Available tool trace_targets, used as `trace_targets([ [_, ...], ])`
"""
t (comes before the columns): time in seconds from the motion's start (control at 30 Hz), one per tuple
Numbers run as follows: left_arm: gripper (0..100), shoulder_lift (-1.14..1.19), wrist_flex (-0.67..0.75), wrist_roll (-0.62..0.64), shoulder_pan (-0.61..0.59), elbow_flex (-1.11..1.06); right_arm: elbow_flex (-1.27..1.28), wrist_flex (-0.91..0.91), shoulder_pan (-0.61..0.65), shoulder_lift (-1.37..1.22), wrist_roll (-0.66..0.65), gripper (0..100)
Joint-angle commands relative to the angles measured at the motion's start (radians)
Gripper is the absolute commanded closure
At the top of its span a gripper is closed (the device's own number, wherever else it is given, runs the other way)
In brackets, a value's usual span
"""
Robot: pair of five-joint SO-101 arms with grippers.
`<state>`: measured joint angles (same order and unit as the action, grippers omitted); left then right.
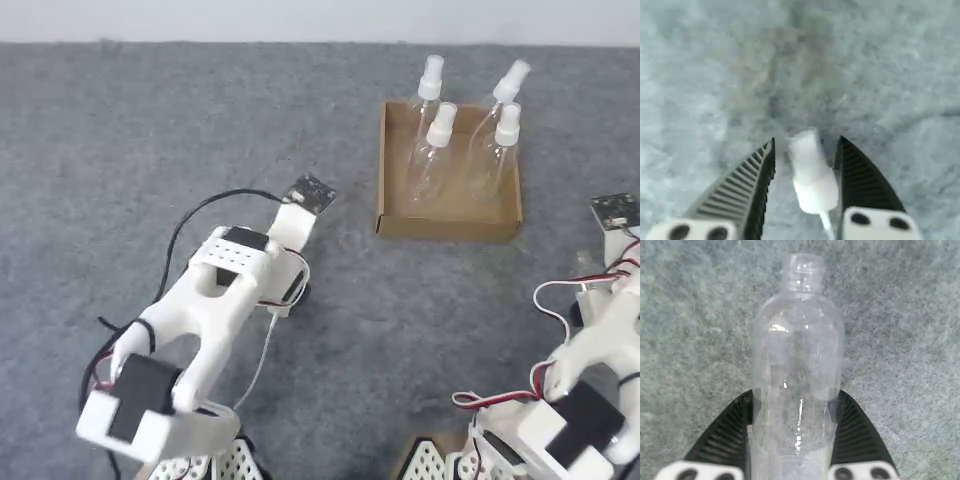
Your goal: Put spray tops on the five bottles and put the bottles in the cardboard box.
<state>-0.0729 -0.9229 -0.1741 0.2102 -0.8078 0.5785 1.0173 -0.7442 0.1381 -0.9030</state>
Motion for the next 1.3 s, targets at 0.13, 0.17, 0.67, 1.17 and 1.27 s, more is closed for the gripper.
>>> trace_targets([
  [0.13, 91, 0.014, 0.035, 0.031, 0.006, 0.007, -0.058, -0.007, 0.004, 0.007, -0.011, 98.1],
  [0.17, 93, 0.014, 0.035, 0.031, 0.006, 0.007, -0.058, -0.007, 0.004, 0.007, -0.011, 98.1],
  [0.67, 97, -0.525, -0.150, 0.149, 0.011, 0.030, -0.060, -0.005, 0.008, 0.007, -0.005, 79.8],
  [1.17, 97, -0.574, -0.049, 0.158, 0.005, -0.128, -0.264, 0.128, 0.047, -0.005, 0.023, 70.2],
  [1.27, 97, -0.571, -0.049, 0.158, 0.005, -0.128, -0.431, 0.211, 0.048, -0.097, 0.023, 70.4],
])
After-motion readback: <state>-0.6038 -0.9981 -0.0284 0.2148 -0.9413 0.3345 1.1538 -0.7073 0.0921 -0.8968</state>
